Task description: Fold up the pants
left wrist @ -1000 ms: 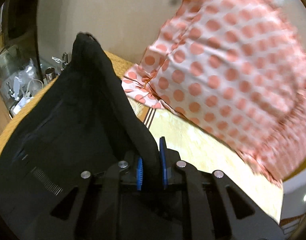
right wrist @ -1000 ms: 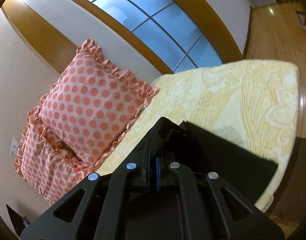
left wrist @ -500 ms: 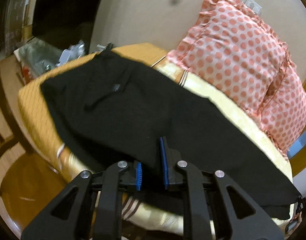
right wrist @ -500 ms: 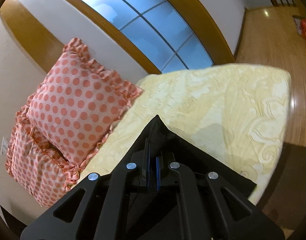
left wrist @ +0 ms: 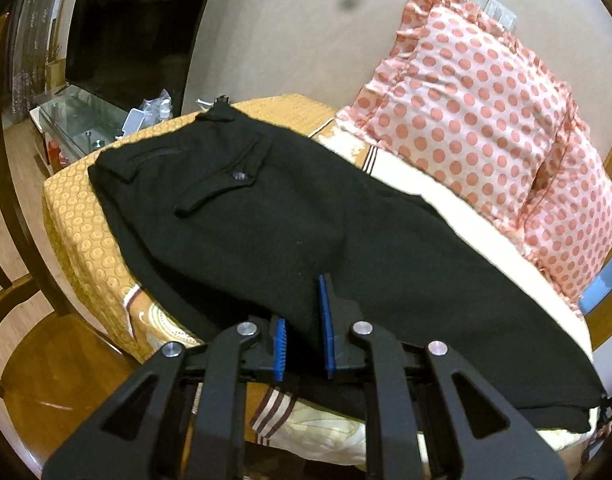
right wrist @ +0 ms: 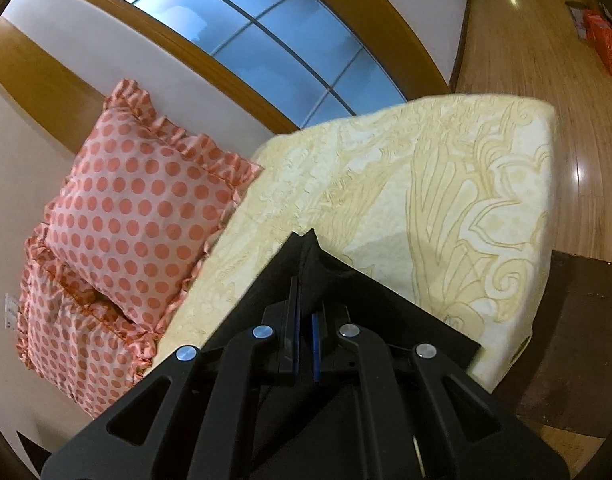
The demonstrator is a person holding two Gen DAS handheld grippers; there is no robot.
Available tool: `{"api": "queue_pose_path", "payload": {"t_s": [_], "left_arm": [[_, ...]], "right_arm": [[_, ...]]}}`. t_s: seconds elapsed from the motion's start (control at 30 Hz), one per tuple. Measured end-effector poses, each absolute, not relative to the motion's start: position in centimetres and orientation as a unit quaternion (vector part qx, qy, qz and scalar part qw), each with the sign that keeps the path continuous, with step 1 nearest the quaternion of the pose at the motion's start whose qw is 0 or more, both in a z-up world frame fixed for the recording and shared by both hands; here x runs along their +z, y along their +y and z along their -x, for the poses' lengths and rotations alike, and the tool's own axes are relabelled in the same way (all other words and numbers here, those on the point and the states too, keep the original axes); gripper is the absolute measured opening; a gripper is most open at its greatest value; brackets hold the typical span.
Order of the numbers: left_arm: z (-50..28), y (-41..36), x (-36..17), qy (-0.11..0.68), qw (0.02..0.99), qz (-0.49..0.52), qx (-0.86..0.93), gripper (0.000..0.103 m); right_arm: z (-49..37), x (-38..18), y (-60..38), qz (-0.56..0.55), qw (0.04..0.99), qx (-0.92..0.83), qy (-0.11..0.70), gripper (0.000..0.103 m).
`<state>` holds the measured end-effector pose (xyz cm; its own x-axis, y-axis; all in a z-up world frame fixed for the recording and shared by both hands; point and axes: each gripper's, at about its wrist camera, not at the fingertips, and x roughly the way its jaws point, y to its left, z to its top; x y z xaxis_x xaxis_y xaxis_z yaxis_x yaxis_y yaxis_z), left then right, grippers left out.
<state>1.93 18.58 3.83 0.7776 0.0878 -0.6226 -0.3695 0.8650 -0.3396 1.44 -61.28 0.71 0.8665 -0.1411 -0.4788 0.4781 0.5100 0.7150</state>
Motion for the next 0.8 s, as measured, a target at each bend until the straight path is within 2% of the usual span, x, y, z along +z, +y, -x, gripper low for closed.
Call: {"api": "queue_pose_path", "payload": {"t_s": [0.33,0.67,0.77,0.8], "left_arm": [[-1.3,19.5,4.4,0.317,0.913,0.222,0.132,0.010],[-1.6,19.6,2.5,0.342,0.907,0.207,0.132,0.010],[-1.5,19.6,2.0,0.339,0.909,0.204,0.128,0.014],[-1.3,19.6,2.1,0.335,0.911,0.203,0.126,0.022]], "right_arm": [[1.8,-2.0,-61.3,-0.479,0.830,-0.195,0.209,0.004],[2.4,-1.9,-60.6,-0.445,0.843,-0.208,0.220,0.004],[2.4,-2.1,-60.5,-0.430,0.847,-0.215,0.228,0.008],[2.6,-2.1,-60.6,-0.432,0.846,-0.214,0.228,0.010]]}}
